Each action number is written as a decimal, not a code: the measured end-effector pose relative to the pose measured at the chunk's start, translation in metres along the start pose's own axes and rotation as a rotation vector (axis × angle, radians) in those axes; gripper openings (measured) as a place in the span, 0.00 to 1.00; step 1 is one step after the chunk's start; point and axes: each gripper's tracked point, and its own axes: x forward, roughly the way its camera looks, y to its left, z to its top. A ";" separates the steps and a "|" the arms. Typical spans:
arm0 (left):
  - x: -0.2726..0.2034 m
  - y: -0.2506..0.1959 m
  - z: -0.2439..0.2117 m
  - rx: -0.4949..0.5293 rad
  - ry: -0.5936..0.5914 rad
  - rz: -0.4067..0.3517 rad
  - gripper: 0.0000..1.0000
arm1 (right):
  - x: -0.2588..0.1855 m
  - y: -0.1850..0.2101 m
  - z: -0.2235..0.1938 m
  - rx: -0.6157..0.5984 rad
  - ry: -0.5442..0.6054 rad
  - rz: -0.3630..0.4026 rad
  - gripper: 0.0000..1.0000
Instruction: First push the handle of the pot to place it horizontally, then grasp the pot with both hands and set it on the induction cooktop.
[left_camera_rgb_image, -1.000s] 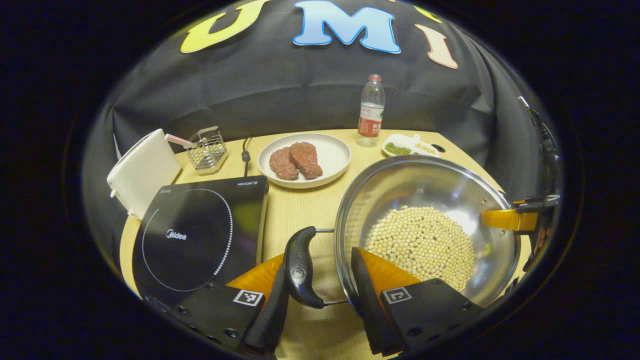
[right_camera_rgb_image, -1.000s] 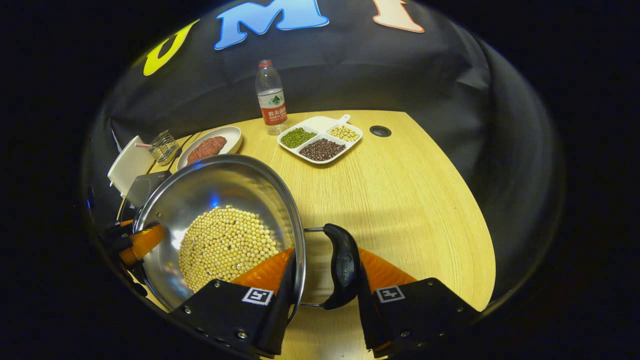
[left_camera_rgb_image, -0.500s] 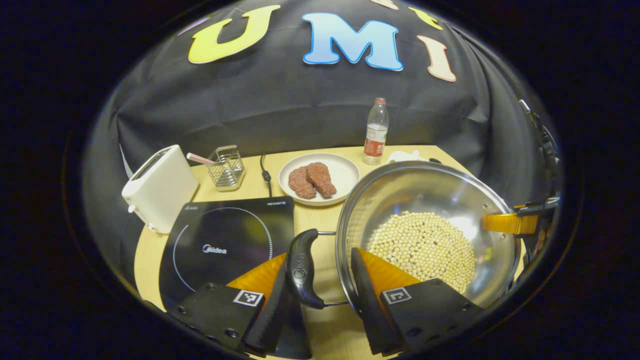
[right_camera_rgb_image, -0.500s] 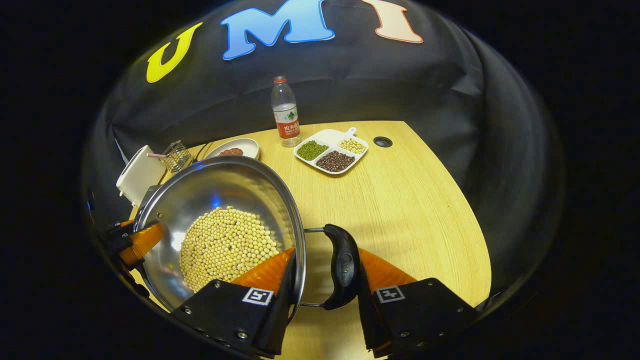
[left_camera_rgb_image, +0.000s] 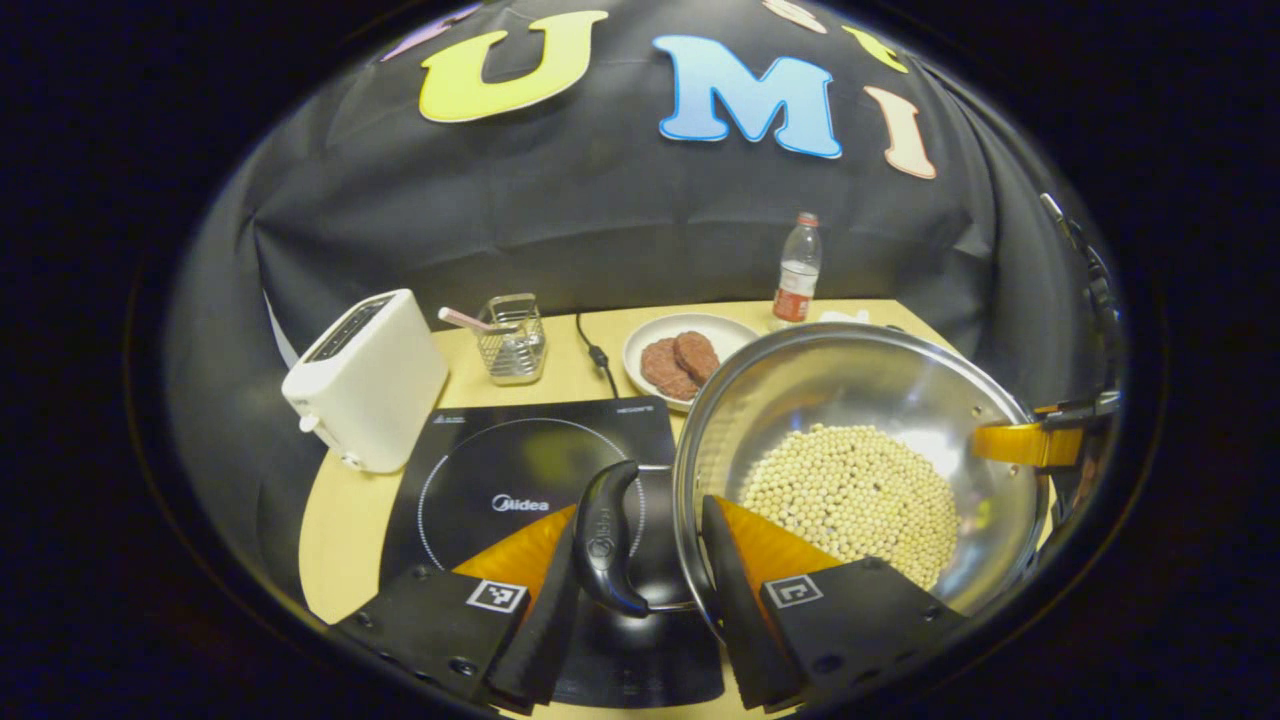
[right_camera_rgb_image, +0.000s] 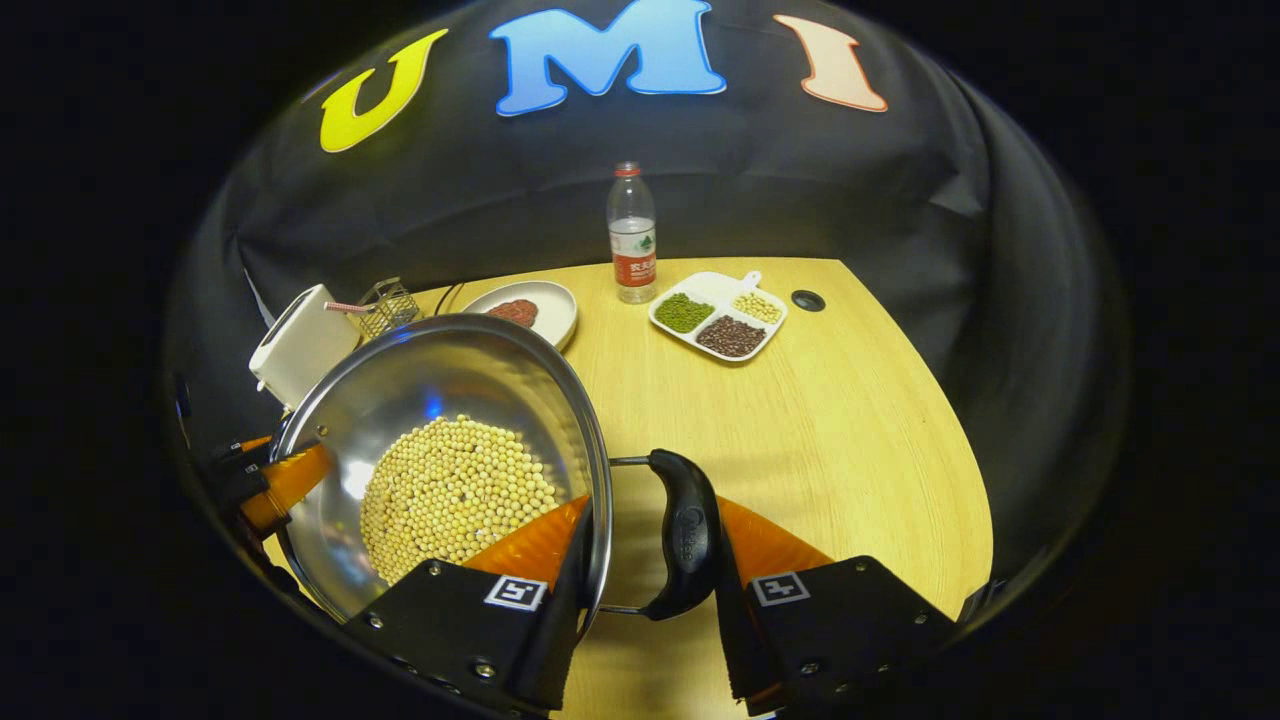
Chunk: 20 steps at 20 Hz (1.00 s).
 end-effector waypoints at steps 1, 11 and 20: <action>-0.001 0.009 0.000 -0.003 0.001 0.005 0.74 | 0.000 0.007 0.001 -0.006 0.002 0.002 0.60; 0.001 0.094 -0.007 -0.031 0.017 0.060 0.68 | 0.016 0.083 0.013 -0.054 0.014 0.033 0.60; 0.013 0.153 -0.011 -0.051 0.038 0.096 0.75 | 0.037 0.138 0.017 -0.070 0.034 0.058 0.60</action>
